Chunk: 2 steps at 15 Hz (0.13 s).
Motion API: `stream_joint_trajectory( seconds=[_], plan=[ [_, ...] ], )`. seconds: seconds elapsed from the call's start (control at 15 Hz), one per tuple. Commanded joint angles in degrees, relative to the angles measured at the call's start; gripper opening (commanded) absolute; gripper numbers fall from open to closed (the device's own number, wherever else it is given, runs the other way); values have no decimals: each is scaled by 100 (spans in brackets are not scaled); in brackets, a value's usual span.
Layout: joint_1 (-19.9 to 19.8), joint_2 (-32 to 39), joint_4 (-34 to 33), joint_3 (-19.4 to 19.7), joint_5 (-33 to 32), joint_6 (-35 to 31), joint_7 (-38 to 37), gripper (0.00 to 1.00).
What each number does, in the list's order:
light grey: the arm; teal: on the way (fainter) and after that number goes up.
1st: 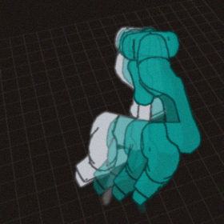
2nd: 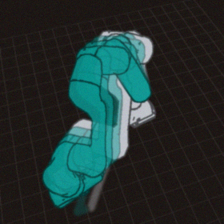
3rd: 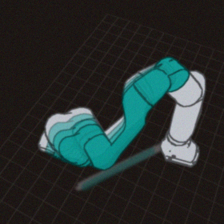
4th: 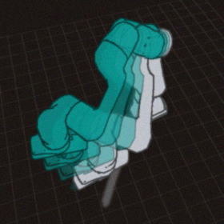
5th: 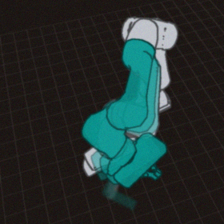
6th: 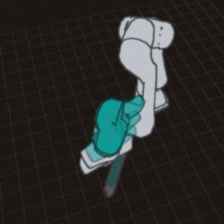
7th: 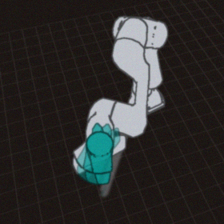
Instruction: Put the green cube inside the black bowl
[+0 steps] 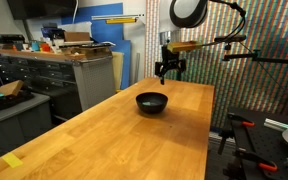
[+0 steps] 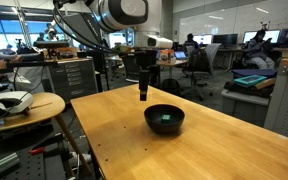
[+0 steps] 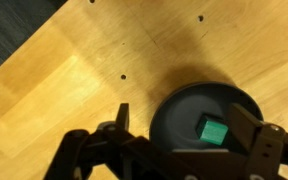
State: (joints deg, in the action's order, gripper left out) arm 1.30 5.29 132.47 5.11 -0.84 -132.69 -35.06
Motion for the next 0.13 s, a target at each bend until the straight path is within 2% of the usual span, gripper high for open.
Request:
stream_joint_trajectory(
  seconds=[0.0, 0.07],
  plan=[
    [-77, -123, 57, -93, -7, 96, 130, 100],
    [-84, -216, 115, -111, -6, 123, 205, 100]
  ],
)
